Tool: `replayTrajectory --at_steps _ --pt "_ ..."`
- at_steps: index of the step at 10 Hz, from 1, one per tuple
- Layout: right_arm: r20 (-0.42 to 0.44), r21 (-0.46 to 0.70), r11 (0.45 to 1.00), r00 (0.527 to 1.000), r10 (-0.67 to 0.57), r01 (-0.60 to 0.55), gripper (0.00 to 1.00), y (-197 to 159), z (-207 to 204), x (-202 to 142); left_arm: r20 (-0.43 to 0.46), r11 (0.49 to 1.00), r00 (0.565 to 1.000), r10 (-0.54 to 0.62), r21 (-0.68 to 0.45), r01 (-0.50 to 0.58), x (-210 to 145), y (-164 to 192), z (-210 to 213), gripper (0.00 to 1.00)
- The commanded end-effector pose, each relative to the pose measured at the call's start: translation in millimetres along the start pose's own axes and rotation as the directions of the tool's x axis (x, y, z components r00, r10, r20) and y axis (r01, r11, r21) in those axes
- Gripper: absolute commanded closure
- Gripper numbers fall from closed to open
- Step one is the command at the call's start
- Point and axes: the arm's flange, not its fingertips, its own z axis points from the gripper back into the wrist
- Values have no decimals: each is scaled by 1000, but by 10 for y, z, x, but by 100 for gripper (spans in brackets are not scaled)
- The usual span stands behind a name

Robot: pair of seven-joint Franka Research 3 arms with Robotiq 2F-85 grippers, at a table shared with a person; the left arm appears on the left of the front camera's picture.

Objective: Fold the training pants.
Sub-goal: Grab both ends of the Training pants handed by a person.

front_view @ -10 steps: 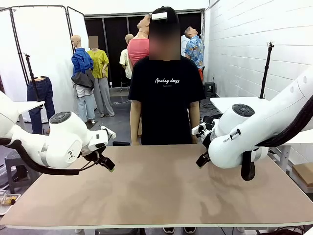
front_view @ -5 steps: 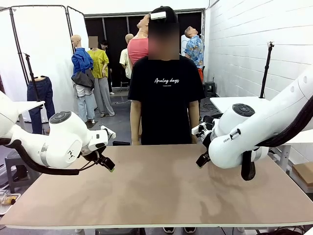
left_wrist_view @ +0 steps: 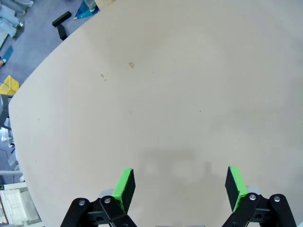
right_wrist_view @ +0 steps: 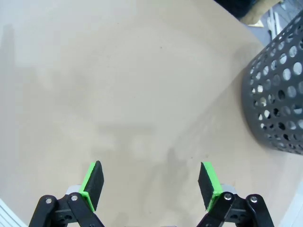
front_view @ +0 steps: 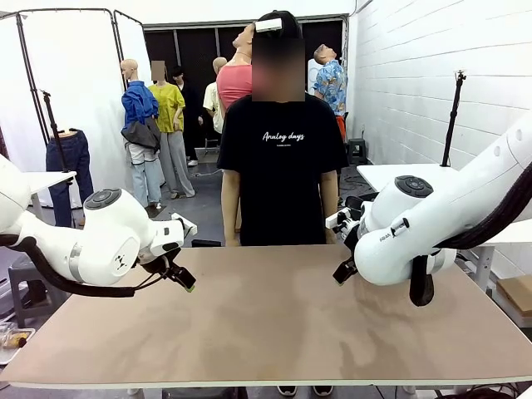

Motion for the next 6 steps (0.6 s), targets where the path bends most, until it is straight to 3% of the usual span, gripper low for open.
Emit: replayTrajectory --at_steps 1,6 --pt "-30 61 998 999 -24 26 0 -34 201 107 -41 1000 999 13 -6 -13 105 -84 304 0" --pt "-20 71 997 1000 -17 19 0 -74 976 378 -60 1000 998 -11 -17 10 450 -173 1077 0"
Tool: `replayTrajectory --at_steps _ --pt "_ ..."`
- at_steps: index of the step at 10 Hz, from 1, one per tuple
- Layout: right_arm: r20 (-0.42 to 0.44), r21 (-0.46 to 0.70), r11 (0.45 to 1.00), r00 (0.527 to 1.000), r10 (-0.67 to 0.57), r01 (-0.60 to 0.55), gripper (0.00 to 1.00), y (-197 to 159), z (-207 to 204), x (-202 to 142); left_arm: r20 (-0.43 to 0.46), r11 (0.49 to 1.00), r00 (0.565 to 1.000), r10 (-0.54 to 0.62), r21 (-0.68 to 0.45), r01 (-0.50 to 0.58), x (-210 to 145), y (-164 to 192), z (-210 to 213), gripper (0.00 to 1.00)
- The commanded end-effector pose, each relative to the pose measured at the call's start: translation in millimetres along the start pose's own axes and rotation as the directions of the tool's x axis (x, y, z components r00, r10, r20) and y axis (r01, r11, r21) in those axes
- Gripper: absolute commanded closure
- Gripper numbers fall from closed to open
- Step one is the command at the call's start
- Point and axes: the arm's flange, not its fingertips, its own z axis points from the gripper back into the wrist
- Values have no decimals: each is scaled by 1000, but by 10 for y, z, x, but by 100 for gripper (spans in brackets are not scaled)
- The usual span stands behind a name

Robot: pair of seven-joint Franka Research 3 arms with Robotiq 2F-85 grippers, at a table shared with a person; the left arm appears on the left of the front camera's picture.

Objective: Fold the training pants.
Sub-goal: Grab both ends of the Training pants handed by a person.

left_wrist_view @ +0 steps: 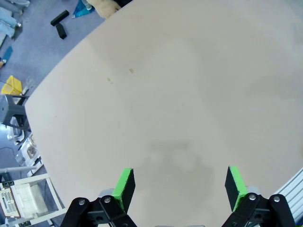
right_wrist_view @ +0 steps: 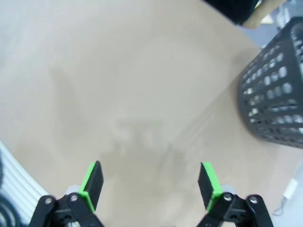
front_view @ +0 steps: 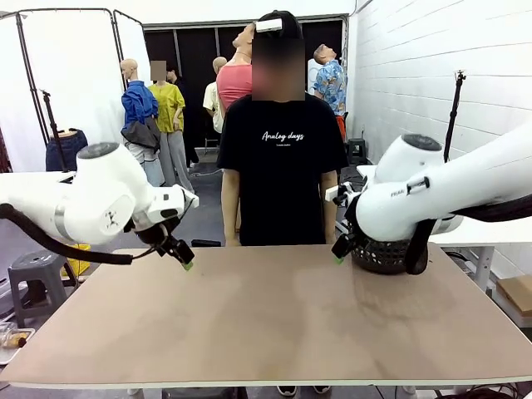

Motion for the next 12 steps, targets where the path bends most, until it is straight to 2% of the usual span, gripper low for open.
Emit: replayTrajectory --at_steps 1,6,12 --pt "17 -11 1000 1000 19 -19 0 -33 286 46 0 1000 1000 13 -4 -13 84 -39 198 0" --pt "58 -45 998 998 39 -37 0 41 766 102 47 1000 999 -13 19 12 233 -152 718 0" --pt "85 -43 998 996 38 -34 0 80 847 126 61 999 997 -40 28 38 247 -134 748 0"
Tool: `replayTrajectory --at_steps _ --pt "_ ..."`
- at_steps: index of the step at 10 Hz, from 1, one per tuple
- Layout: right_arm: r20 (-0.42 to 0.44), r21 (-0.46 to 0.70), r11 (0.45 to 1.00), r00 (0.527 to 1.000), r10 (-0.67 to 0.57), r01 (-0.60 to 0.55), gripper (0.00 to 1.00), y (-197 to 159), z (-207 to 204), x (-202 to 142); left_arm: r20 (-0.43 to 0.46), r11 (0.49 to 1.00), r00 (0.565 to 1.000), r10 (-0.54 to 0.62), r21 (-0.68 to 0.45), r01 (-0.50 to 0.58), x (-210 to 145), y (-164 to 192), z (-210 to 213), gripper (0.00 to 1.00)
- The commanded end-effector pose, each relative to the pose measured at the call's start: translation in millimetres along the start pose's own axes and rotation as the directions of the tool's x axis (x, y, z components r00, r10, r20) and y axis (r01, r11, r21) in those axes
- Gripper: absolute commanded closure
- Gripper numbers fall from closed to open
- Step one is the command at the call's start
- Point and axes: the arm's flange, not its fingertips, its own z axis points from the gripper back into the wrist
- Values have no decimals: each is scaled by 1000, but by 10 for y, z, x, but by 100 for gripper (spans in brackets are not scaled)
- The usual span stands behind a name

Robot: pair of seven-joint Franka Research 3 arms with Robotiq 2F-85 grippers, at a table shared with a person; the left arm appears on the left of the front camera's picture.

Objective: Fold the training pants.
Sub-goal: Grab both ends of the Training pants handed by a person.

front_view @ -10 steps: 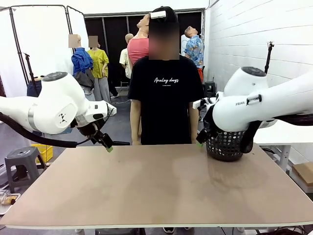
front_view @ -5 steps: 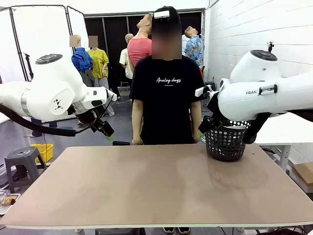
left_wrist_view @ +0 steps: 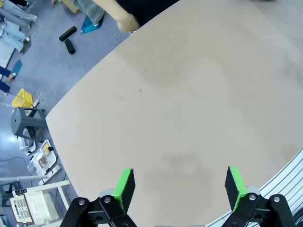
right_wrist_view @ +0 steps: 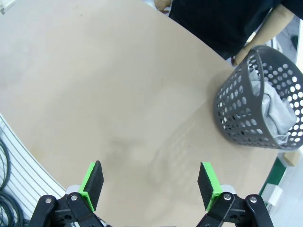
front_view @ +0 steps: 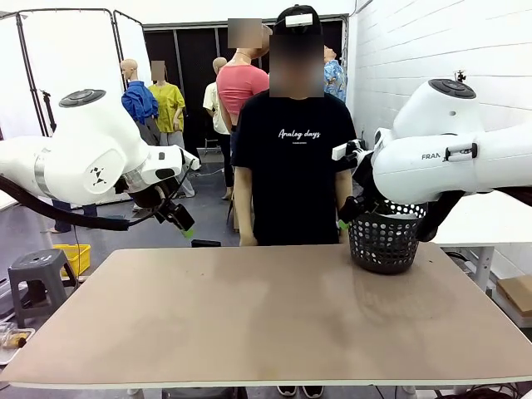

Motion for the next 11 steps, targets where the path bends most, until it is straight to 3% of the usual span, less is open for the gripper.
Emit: replayTrajectory --at_steps 1,11 --pt "1 0 1000 1000 -1 1 0 -6 -2 0 0 1000 1000 2 -1 -2 -2 8 -1 0" --pt "1 0 1000 1000 -1 1 0 -6 -2 0 0 1000 1000 2 -1 -2 -2 8 -1 0"
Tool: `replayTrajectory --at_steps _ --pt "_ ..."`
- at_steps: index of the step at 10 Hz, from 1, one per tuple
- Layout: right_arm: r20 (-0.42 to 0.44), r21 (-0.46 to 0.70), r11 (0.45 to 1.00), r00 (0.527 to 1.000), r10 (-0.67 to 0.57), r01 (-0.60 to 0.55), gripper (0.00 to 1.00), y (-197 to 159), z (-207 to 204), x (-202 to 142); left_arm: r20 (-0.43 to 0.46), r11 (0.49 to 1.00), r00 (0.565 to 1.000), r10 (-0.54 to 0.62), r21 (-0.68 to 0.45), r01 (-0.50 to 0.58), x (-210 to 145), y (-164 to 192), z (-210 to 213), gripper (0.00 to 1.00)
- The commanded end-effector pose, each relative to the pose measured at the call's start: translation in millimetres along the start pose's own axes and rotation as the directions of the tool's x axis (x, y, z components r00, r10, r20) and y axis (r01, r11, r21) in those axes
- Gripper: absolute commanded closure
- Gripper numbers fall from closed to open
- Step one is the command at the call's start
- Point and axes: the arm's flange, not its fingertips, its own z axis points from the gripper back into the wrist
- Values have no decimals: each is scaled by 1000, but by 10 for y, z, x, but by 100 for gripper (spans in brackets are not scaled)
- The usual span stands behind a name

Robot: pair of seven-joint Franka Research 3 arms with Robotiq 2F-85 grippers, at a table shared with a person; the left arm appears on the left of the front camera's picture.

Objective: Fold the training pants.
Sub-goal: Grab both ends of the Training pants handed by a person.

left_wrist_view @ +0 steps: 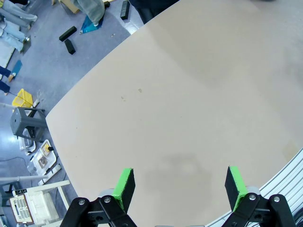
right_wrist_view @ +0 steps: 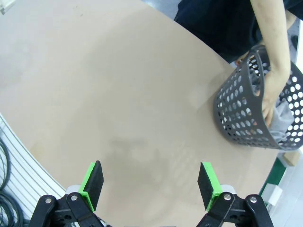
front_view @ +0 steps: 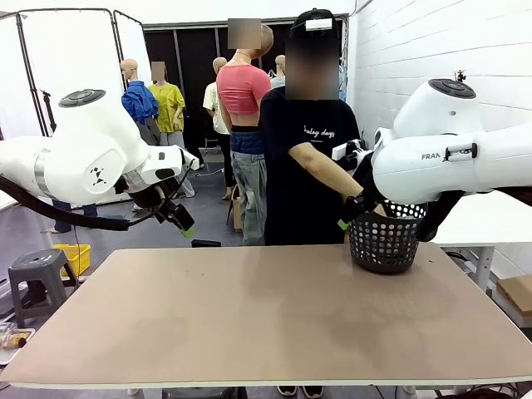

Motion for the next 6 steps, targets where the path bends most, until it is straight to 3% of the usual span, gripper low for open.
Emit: replayTrajectory --at_steps 1,6 --pt "1 0 1000 1000 -1 1 0 -6 -2 0 0 1000 1000 2 -1 -2 -2 8 -1 0" --pt "1 0 1000 1000 -1 1 0 -6 -2 0 0 1000 1000 2 -1 -2 -2 8 -1 0"
